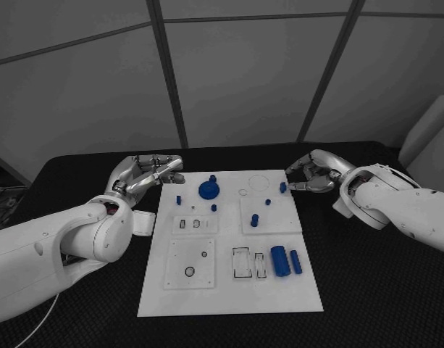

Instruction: Assemble the parts on the task board

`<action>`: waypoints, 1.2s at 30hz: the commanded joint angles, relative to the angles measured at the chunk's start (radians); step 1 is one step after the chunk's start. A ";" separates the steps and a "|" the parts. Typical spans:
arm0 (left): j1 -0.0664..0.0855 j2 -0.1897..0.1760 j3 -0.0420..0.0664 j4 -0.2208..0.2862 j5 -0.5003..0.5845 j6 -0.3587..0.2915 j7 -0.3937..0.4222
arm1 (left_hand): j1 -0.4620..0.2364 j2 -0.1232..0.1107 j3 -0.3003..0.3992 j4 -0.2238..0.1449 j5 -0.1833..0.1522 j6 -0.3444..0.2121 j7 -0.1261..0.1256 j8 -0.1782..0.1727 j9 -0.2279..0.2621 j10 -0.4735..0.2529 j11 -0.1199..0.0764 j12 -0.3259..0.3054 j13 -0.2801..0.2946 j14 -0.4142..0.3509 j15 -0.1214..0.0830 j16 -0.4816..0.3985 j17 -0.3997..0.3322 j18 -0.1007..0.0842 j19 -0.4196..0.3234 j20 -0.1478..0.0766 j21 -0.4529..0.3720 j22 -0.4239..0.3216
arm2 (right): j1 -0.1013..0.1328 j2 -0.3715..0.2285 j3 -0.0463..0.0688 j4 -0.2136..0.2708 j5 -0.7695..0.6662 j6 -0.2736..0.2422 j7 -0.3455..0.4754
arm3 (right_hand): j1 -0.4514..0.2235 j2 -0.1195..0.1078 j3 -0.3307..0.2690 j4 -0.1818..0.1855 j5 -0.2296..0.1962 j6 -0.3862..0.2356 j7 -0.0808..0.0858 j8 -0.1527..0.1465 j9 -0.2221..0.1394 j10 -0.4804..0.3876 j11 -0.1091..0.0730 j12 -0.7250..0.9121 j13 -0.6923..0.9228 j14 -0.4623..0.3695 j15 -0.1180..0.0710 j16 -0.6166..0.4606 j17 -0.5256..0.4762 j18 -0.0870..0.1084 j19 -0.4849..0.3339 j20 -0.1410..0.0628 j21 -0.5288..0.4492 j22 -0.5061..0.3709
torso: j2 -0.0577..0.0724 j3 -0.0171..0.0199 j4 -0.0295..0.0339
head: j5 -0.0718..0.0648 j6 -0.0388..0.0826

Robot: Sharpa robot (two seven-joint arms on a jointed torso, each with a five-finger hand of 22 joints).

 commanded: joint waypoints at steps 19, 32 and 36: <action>0.001 -0.001 0.001 -0.003 -0.003 0.014 0.007 | 0.001 0.005 0.001 -0.006 -0.006 0.004 0.005 -0.004 0.000 0.003 0.003 -0.006 0.000 -0.001 0.003 -0.007 0.002 -0.010 -0.005 0.004 -0.002 -0.002 | -0.035 0.048 0.000 -0.036 -0.032 -0.006 0.005 | 0.009 0.022 -0.011 0.002 0.013 0.017 0.002 0.006 0.005 0.006 0.003 0.008 0.014 0.093 -0.001 0.000 0.218 -0.012 0.003 0.003 0.002 0.013 | 0.000 0.0000 0.0005 | 0.007 -0.015; 0.001 0.001 0.001 -0.006 -0.003 0.016 0.005 | 0.001 0.005 0.000 -0.006 -0.006 0.004 0.005 -0.004 0.000 0.003 0.003 -0.006 0.000 -0.001 0.003 -0.007 0.002 -0.010 -0.005 0.004 -0.002 -0.002 | -0.036 0.054 0.000 -0.046 -0.032 -0.023 -0.004 | 0.010 0.045 -0.006 0.002 0.005 0.050 0.002 0.021 0.009 0.017 0.003 0.020 0.026 0.094 0.000 0.003 0.223 -0.013 0.010 0.004 0.007 0.021 | -0.001 0.0007 -0.0007 | 0.005 -0.020; 0.001 0.002 0.001 -0.007 -0.003 0.017 0.004 | 0.001 0.005 0.000 -0.007 -0.006 0.003 0.005 -0.005 0.000 0.003 0.003 -0.006 0.000 -0.002 0.003 -0.007 0.002 -0.010 -0.006 0.004 -0.002 -0.002 | -0.036 0.054 0.000 -0.048 -0.032 -0.024 -0.004 | 0.011 0.049 -0.004 0.000 0.002 0.060 0.000 0.026 0.010 0.019 0.001 0.022 0.029 0.095 -0.001 0.003 0.224 -0.013 0.011 0.004 0.008 0.023 | -0.001 0.0006 0.0002 | 0.004 -0.021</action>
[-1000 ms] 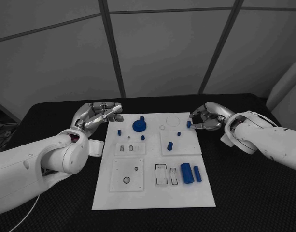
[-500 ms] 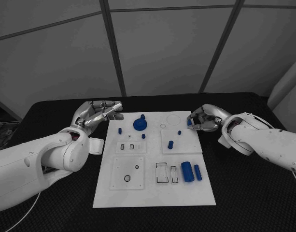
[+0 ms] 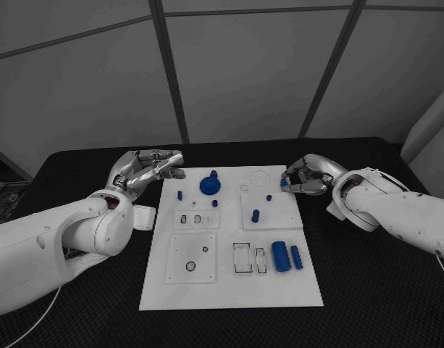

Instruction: Assemble the parts on the task board

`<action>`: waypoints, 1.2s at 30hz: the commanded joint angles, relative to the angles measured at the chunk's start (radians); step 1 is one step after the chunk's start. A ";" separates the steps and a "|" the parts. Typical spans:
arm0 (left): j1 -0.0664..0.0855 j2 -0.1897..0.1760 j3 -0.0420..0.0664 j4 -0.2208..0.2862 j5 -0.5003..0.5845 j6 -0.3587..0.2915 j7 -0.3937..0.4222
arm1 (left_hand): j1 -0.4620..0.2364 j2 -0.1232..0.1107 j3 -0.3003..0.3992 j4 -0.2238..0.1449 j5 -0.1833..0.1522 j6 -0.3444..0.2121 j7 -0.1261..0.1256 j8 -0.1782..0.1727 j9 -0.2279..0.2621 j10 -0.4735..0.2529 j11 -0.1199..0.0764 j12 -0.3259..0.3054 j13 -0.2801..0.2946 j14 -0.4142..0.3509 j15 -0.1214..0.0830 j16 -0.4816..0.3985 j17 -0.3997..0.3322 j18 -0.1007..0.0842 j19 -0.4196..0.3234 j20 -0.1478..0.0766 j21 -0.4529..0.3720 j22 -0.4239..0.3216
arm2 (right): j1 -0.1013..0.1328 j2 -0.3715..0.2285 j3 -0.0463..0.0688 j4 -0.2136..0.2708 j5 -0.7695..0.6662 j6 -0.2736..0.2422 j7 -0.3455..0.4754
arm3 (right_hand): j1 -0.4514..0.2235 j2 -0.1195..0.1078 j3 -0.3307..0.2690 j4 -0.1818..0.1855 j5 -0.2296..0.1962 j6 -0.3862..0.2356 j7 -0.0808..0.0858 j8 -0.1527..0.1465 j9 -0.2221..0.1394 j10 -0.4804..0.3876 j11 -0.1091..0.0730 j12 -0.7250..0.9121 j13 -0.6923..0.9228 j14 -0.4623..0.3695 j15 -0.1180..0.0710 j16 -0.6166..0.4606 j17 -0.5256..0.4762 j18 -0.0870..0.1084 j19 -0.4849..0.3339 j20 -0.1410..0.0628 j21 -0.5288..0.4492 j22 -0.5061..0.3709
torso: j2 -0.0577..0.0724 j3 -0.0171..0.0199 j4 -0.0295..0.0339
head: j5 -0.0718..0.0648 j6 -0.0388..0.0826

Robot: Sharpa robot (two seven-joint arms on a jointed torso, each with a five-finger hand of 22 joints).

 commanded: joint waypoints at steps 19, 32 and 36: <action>0.001 0.003 0.001 -0.002 -0.003 0.017 -0.002 | 0.000 0.005 0.000 -0.007 -0.006 0.003 0.005 -0.005 0.000 0.002 0.003 -0.006 0.000 -0.002 0.003 -0.004 0.002 -0.010 -0.006 0.004 -0.002 -0.001 | 0.002 0.004 0.000 -0.004 -0.004 -0.013 -0.002 | -0.001 0.009 0.003 -0.009 -0.026 0.028 -0.007 0.010 -0.001 0.011 -0.006 0.013 0.008 0.096 -0.006 0.004 0.228 -0.014 0.011 -0.005 0.007 0.006 | 0.000 -0.0002 0.0008 | -0.003 -0.004; 0.001 0.004 0.001 -0.003 -0.003 0.020 -0.004 | -0.001 0.004 -0.001 -0.007 -0.006 0.002 0.006 -0.006 0.000 0.001 0.004 -0.007 0.000 -0.002 0.003 -0.004 0.002 -0.010 -0.006 0.004 -0.002 -0.001 | 0.002 0.016 0.000 -0.014 -0.004 -0.012 -0.005 | -0.004 0.006 -0.001 -0.011 -0.038 0.015 -0.004 0.001 -0.005 0.009 -0.004 0.010 0.005 0.096 -0.005 0.004 0.229 -0.014 0.011 -0.005 0.007 0.006 | 0.000 0.0002 0.0016 | -0.002 -0.004; 0.001 0.004 0.001 -0.004 -0.003 0.021 -0.005 | -0.002 0.004 -0.001 -0.007 -0.006 0.002 0.006 -0.007 0.000 0.001 0.004 -0.007 0.000 -0.002 0.004 -0.005 0.002 -0.010 -0.006 0.004 -0.002 -0.001 | 0.002 0.020 0.000 -0.019 -0.004 -0.012 -0.005 | -0.004 0.006 -0.001 -0.011 -0.039 0.015 -0.004 0.001 -0.005 0.010 -0.004 0.011 0.006 0.096 -0.005 0.005 0.230 -0.014 0.011 -0.005 0.007 0.006 | 0.001 0.0002 0.0011 | -0.002 -0.005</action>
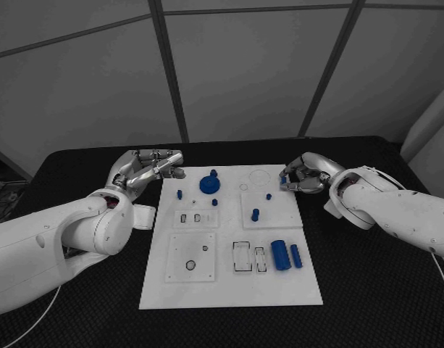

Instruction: Assemble the parts on the task board

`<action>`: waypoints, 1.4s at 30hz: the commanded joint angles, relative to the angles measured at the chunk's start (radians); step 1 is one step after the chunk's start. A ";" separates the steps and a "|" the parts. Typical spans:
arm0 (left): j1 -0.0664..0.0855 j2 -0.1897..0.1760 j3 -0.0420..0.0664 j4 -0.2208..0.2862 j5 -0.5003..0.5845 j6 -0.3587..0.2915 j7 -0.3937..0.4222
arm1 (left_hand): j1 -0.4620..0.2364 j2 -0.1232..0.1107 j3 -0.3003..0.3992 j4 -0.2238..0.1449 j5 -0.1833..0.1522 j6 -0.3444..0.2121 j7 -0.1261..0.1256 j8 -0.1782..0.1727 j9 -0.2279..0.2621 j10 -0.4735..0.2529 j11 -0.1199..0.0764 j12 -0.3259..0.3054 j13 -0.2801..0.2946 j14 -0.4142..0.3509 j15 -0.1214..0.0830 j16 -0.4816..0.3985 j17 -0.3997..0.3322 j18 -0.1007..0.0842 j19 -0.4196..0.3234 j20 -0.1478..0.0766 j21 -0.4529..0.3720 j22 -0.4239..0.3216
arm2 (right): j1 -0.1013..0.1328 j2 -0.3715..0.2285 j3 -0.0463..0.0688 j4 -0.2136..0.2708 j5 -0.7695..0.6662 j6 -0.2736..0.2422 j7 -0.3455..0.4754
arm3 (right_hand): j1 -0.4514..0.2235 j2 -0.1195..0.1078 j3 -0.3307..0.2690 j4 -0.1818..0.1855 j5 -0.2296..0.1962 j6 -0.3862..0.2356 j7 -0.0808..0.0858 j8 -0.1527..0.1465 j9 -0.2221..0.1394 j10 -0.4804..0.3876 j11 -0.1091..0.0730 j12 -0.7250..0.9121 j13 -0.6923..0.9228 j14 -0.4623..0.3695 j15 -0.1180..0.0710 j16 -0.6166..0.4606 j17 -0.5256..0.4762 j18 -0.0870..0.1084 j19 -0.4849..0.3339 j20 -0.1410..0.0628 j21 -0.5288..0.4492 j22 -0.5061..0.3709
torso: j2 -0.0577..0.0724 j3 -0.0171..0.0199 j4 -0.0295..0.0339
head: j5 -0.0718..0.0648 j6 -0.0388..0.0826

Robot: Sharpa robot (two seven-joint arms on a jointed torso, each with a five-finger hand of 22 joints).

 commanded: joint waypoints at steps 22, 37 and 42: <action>0.001 0.001 0.001 0.001 -0.002 0.016 -0.001 | -0.002 0.004 -0.001 -0.007 -0.006 0.002 0.006 -0.007 0.000 0.001 0.004 -0.003 0.000 -0.002 0.004 -0.005 0.001 -0.010 -0.004 0.002 -0.002 -0.001 | 0.002 0.006 0.000 -0.003 -0.003 -0.014 -0.008 | -0.015 0.010 -0.003 -0.003 -0.011 0.006 -0.004 0.001 0.000 0.002 0.002 -0.001 0.000 0.096 -0.006 0.005 0.230 -0.014 0.007 -0.001 0.001 0.000 | 0.000 0.0011 -0.0012 | -0.001 -0.003; 0.001 -0.001 0.001 0.001 -0.003 0.016 -0.003 | -0.003 0.004 -0.002 -0.007 -0.006 0.001 0.007 -0.008 -0.001 0.000 0.005 -0.003 0.000 -0.002 0.004 -0.005 0.002 -0.010 -0.004 0.002 -0.002 -0.002 | 0.002 0.006 0.000 -0.006 -0.003 -0.012 -0.020 | -0.016 0.010 -0.004 -0.003 -0.011 0.004 -0.003 0.000 -0.001 0.001 0.002 -0.002 -0.002 0.096 -0.006 0.005 0.230 -0.014 0.007 -0.001 0.001 0.000 | 0.000 0.0007 -0.0009 | -0.003 -0.004; 0.001 -0.001 0.001 0.001 -0.003 0.016 -0.003 | -0.003 0.004 -0.002 -0.007 -0.006 0.001 0.007 -0.008 -0.001 0.000 0.005 -0.003 0.000 -0.002 0.004 -0.005 0.002 -0.010 -0.004 0.002 -0.002 -0.002 | 0.002 0.007 0.000 -0.005 -0.003 -0.010 -0.020 | -0.017 0.013 -0.003 -0.002 -0.010 0.005 -0.004 0.001 -0.001 0.002 0.002 -0.001 -0.001 0.096 -0.006 0.005 0.232 -0.014 0.008 -0.001 0.001 0.001 | 0.000 0.0011 0.0000 | -0.003 -0.006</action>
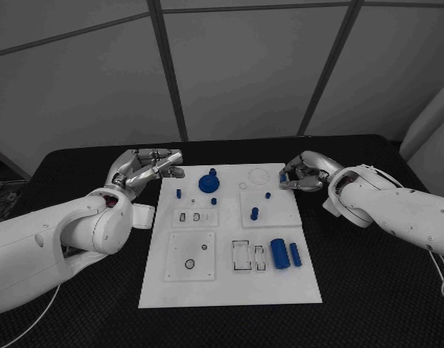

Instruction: Assemble the parts on the task board

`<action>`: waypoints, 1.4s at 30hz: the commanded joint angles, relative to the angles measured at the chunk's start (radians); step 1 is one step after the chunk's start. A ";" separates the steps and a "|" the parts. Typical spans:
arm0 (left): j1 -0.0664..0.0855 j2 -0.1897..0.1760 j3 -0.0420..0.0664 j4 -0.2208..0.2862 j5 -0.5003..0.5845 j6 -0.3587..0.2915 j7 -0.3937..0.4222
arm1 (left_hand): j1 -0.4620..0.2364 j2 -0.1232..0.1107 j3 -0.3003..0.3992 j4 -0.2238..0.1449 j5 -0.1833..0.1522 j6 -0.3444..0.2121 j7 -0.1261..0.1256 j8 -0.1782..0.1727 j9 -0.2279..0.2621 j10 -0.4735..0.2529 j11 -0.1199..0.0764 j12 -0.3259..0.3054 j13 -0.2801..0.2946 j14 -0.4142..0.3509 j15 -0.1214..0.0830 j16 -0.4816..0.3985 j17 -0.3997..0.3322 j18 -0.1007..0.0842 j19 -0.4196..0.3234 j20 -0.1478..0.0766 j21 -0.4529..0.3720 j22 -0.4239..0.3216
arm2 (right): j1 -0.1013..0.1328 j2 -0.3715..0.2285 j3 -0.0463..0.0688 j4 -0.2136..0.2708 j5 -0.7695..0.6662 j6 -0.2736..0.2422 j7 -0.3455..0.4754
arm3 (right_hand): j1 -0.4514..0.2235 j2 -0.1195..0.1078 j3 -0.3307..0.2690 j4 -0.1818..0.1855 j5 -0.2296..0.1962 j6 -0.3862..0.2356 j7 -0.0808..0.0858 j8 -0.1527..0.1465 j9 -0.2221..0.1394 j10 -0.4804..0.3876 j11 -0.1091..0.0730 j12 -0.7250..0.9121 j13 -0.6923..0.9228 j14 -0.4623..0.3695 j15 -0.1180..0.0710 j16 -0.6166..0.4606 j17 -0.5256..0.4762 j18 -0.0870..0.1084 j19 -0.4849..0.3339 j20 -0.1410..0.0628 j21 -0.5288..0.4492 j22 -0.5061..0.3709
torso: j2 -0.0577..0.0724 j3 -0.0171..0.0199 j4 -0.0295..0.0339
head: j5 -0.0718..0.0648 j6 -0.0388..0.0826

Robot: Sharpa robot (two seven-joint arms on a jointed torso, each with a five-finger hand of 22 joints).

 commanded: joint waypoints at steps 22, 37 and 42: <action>0.001 -0.002 0.001 0.001 -0.023 0.013 0.001 | -0.004 0.005 0.000 -0.005 -0.006 0.000 0.007 -0.004 -0.001 -0.001 0.005 -0.003 0.000 -0.002 0.004 -0.006 0.002 -0.010 -0.003 0.001 -0.002 -0.001 | 0.002 -0.011 0.001 0.031 -0.004 -0.045 -0.007 | 0.007 0.057 0.022 -0.021 -0.031 0.090 -0.039 0.064 0.021 0.013 -0.034 0.004 0.009 0.099 -0.036 0.008 0.241 -0.016 0.016 -0.028 0.007 0.012 | -0.001 0.0001 -0.0004 | -0.001 -0.004; 0.001 -0.009 0.001 0.004 -0.023 0.009 0.000 | -0.004 0.005 0.001 -0.006 -0.006 0.000 0.007 -0.004 -0.001 -0.001 0.005 -0.004 0.000 -0.002 0.004 -0.006 0.002 -0.010 -0.003 0.001 -0.002 -0.001 | 0.016 -0.032 0.010 0.237 -0.039 -0.040 -0.064 | 0.016 0.064 0.037 -0.031 -0.039 0.084 -0.038 0.063 0.020 0.010 -0.033 -0.001 0.006 0.099 -0.036 0.010 0.245 -0.017 0.018 -0.029 0.008 0.014 | -0.006 -0.0038 -0.0039 | 0.008 0.001; 0.001 -0.008 0.001 0.004 -0.023 0.009 0.000 | -0.004 0.005 0.001 -0.006 -0.006 0.000 0.007 -0.004 -0.001 -0.001 0.005 -0.004 0.000 -0.002 0.004 -0.006 0.002 -0.010 -0.003 0.001 -0.002 -0.001 | 0.019 0.014 0.011 0.271 -0.059 -0.042 -0.085 | 0.016 0.064 0.037 -0.031 -0.038 0.084 -0.038 0.063 0.020 0.009 -0.033 -0.002 0.005 0.100 -0.036 0.010 0.245 -0.017 0.018 -0.029 0.008 0.015 | -0.004 -0.0033 -0.0011 | 0.016 -0.001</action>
